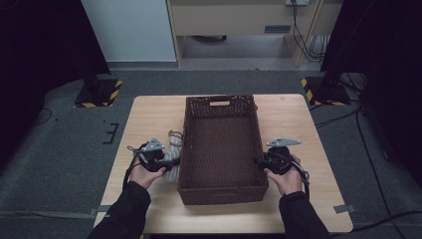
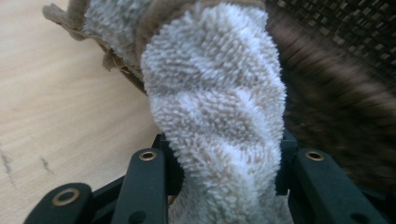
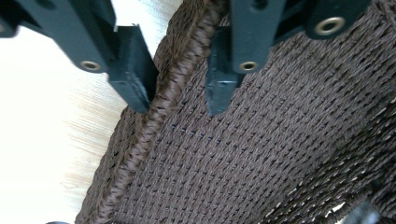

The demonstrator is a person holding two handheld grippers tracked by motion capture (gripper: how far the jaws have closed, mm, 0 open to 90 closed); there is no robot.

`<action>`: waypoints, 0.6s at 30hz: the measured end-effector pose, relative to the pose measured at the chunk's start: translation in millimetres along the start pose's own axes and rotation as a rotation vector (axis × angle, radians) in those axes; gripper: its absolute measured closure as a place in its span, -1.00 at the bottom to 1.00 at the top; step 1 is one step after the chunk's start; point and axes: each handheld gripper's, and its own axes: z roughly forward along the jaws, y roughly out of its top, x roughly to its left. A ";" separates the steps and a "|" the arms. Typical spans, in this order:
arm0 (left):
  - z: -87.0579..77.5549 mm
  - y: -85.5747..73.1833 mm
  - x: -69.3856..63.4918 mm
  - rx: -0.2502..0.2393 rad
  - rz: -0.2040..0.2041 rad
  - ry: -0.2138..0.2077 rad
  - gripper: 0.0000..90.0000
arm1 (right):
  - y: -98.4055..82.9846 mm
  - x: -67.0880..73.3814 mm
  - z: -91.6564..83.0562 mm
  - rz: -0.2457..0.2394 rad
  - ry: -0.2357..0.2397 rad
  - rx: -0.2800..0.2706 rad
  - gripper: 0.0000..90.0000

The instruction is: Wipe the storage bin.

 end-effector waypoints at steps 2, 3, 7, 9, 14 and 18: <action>5.5 -2.7 0.9 0.023 0.000 0.010 0.33 | 0.6 2.7 -0.1 0.003 -0.024 -0.007 0.55; 7.5 -3.9 0.9 0.036 0.000 0.013 0.33 | 0.8 3.8 -0.2 0.015 -0.037 -0.011 0.58; 14.4 -9.9 -0.1 0.060 0.001 0.021 0.32 | 1.0 4.6 0.2 0.020 -0.060 -0.023 0.62; 14.6 -10.5 1.1 0.070 -0.005 0.029 0.32 | 1.8 5.2 1.1 0.030 -0.067 -0.028 0.63; 13.1 -13.3 0.2 0.097 0.004 0.016 0.32 | 6.6 5.8 6.0 0.032 -0.091 -0.026 0.63; -10.6 1.3 0.6 -0.024 -0.014 -0.015 0.32 | 7.6 5.5 6.9 0.028 -0.086 -0.022 0.61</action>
